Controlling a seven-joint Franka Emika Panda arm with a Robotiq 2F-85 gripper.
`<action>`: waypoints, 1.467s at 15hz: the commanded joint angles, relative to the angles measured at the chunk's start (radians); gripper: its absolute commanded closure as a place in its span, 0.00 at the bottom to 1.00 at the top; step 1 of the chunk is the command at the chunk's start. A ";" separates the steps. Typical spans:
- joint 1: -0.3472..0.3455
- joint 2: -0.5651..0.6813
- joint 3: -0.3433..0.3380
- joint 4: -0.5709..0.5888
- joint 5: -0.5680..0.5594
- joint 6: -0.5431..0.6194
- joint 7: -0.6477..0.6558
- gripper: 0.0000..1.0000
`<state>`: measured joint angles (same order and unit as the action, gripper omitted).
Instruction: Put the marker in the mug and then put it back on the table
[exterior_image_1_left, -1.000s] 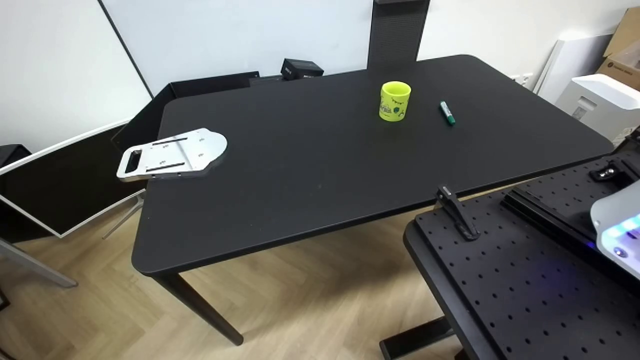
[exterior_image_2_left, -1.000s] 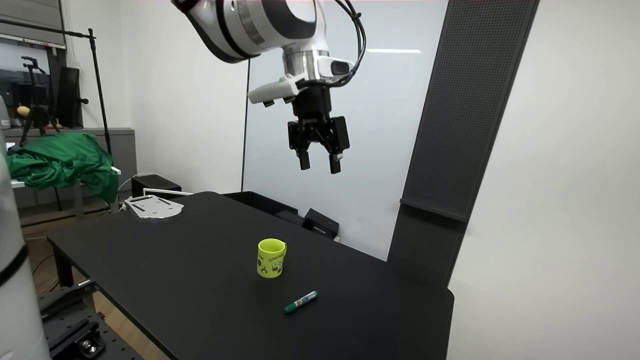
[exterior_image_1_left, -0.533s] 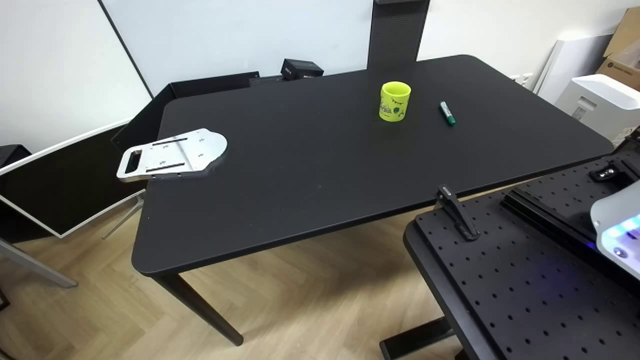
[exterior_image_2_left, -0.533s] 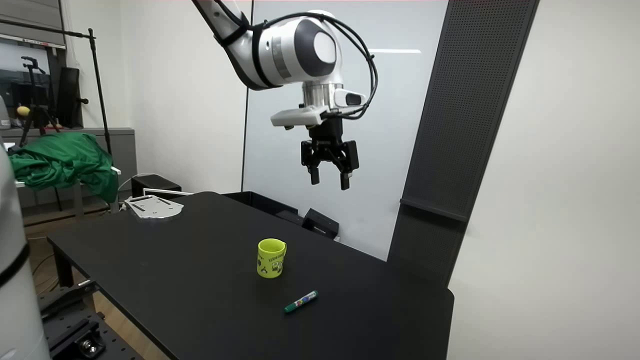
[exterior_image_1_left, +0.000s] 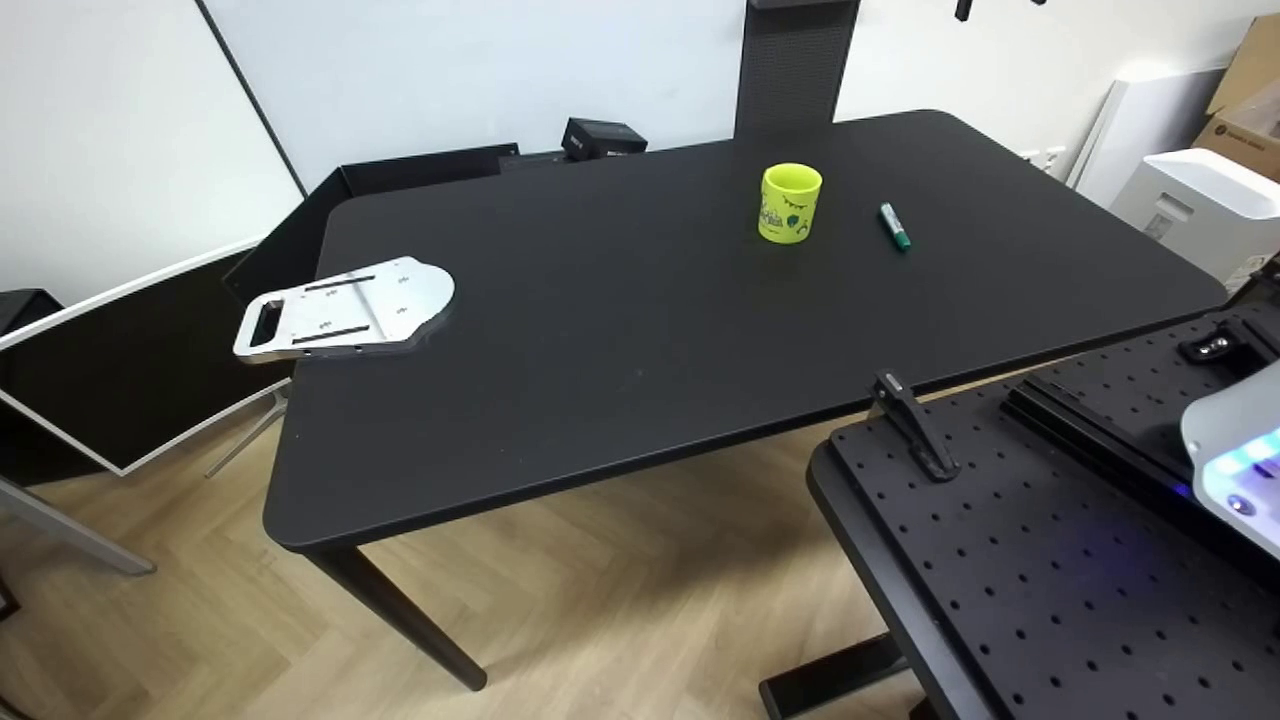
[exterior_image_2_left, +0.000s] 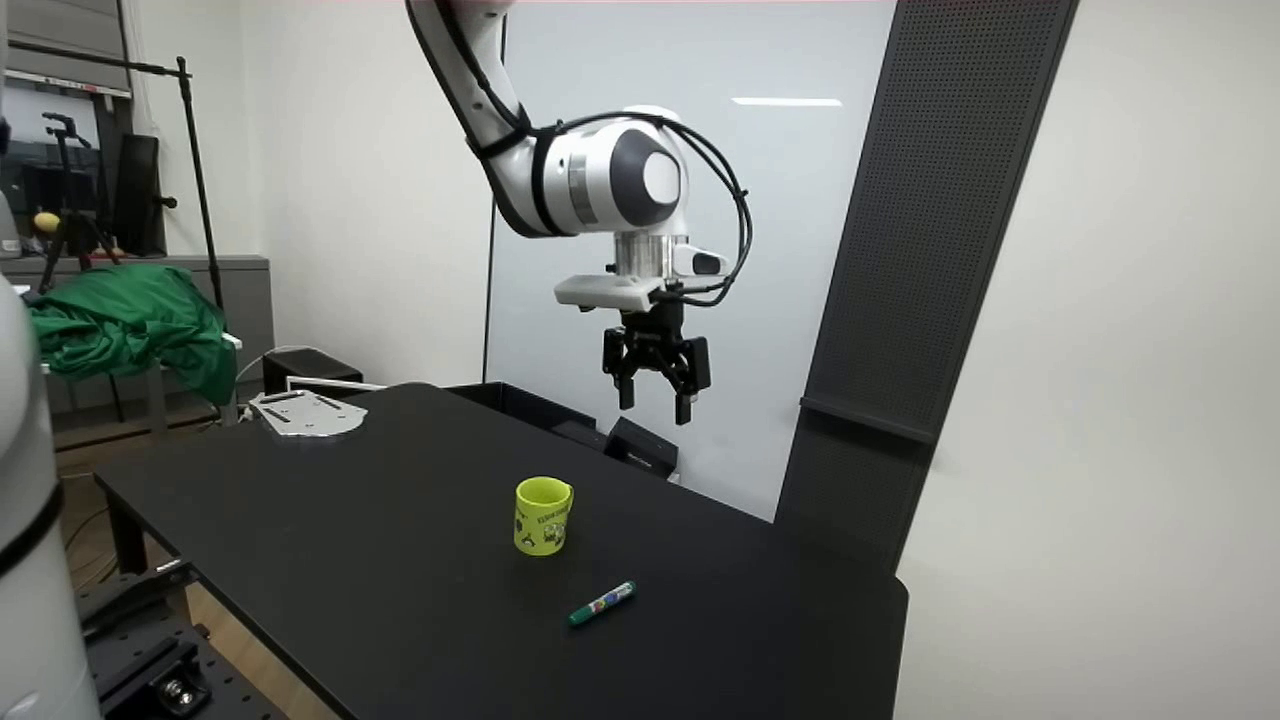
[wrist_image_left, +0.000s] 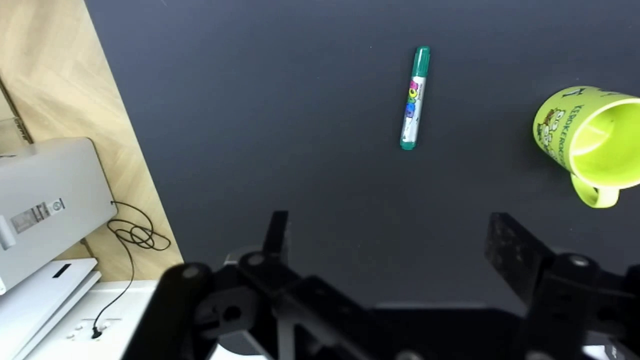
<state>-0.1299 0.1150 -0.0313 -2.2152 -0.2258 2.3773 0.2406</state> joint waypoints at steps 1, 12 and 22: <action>0.030 0.073 -0.029 0.043 0.039 0.039 0.023 0.00; 0.063 0.139 -0.053 0.019 0.121 0.121 0.006 0.00; 0.048 0.203 -0.054 0.035 0.173 0.182 -0.005 0.00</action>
<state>-0.0828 0.2700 -0.0752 -2.1965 -0.1055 2.5167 0.2498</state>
